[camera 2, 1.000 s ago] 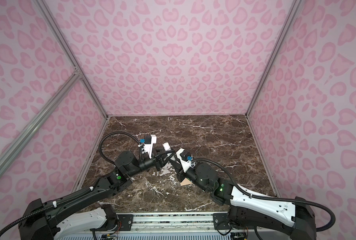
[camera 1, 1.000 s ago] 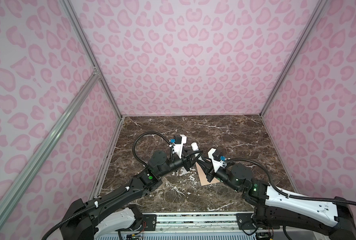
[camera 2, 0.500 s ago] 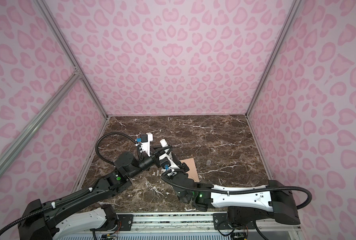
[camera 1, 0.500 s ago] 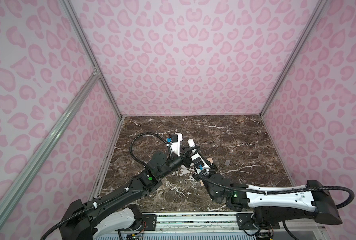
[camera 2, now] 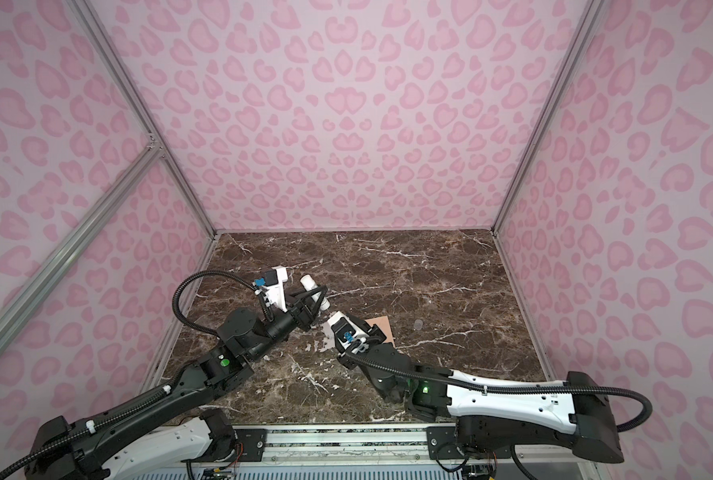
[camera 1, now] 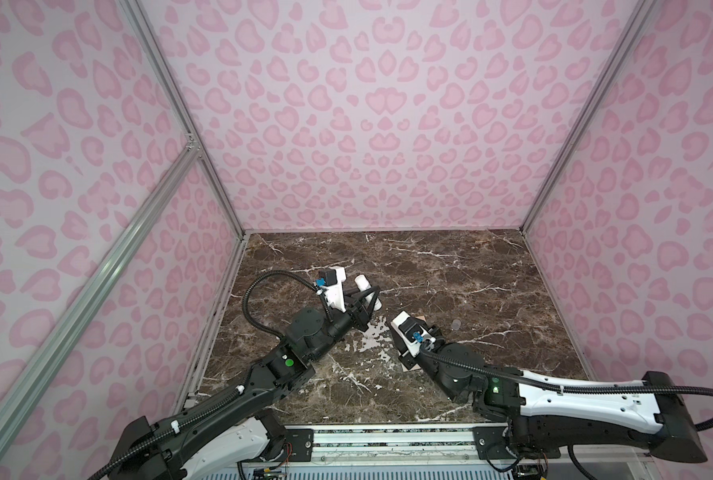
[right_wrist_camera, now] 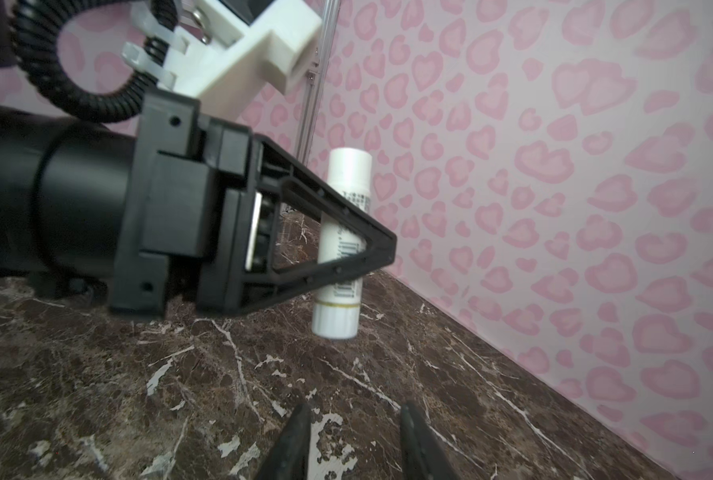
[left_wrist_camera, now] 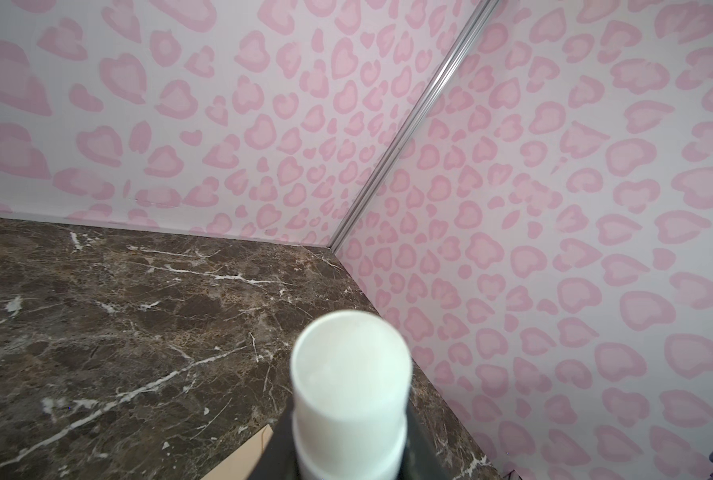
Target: Place the letter into the envelope and seal it
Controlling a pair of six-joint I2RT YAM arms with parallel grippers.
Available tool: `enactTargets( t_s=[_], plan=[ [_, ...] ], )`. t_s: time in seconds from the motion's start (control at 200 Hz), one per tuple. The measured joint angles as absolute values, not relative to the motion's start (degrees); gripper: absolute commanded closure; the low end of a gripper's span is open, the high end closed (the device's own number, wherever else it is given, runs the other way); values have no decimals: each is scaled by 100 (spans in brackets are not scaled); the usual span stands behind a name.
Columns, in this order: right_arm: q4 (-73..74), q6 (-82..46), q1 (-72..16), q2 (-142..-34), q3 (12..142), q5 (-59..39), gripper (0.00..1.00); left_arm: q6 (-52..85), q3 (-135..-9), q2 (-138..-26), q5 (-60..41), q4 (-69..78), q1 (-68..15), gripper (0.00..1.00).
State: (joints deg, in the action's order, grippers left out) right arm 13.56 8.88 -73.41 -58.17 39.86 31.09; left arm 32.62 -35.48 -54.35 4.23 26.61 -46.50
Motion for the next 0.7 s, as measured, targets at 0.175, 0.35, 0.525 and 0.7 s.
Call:
enactTargets(
  t_s=[0.175,0.35,0.525,0.7],
  plan=[
    [1186,158,-6283,-4960,3380,1219,63,3183,-3529,-5290,-21,2637,-4447,96],
    [1573,-757,-5282,-4727,3098,-718,62,3361,-3441,-5485,-1240,3135,-4152,96],
    [2069,-1382,-5050,-5024,3155,-2104,59,3664,-3444,-5922,-2521,3863,-4136,96],
    [2342,-1704,-5050,-5295,3203,-2731,59,3861,-3444,-6160,-3116,4340,-4125,96]
  ],
)
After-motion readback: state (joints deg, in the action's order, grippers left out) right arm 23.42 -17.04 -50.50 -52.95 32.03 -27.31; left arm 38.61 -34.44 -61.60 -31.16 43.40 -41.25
